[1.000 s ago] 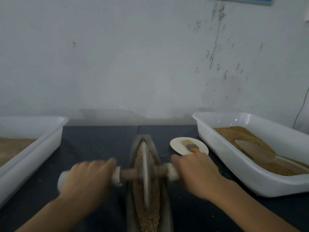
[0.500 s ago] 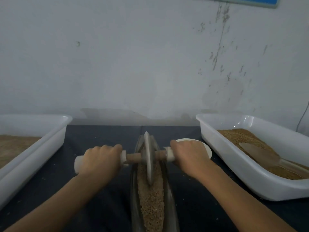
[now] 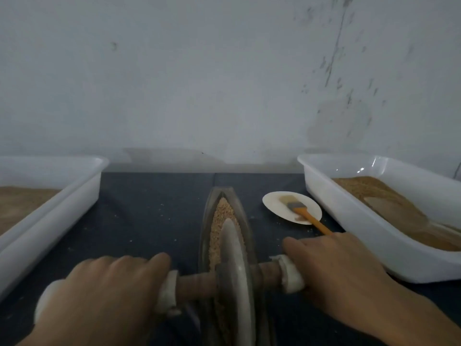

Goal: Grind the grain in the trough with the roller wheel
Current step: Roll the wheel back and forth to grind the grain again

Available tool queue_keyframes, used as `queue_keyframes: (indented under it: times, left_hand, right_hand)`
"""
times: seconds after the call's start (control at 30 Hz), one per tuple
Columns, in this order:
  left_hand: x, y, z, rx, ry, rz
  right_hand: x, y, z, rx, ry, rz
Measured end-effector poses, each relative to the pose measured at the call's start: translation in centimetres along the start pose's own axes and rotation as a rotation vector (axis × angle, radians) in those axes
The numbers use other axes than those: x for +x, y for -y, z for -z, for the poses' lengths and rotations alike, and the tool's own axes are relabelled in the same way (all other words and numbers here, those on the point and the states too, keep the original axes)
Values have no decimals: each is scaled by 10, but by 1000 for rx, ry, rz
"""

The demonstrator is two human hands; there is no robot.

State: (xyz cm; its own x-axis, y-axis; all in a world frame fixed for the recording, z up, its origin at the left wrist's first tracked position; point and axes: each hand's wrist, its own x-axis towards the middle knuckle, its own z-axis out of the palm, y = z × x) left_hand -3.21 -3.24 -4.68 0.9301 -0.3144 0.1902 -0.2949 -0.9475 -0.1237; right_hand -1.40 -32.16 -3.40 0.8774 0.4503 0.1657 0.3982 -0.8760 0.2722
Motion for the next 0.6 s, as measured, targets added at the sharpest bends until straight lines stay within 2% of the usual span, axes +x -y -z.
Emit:
queue_keyframes:
  times: [0.03, 0.1, 0.2, 0.33, 0.5, 0.57, 0.6]
  left_hand:
    - [10, -1, 0, 56, 44, 64]
    - [37, 2, -11, 148, -14, 109]
    - [89, 12, -26, 112, -114, 171]
    - [126, 24, -26, 105, -134, 165]
    - [66, 9, -19, 93, -89, 126]
    - [26, 1, -8, 110, -184, -8]
    - [11, 1, -3, 72, -275, -104]
  right_hand:
    - [9, -2, -5, -1, 19, -35]
    - [34, -7, -21, -6, -58, -74]
    - [82, -19, -41, -12, -149, -140]
    - [115, -25, -45, -84, -187, -192]
    - [51, -13, -33, -131, -182, -70]
    - [19, -5, -15, -82, -123, -49]
    - [9, -2, -5, -24, -26, -54]
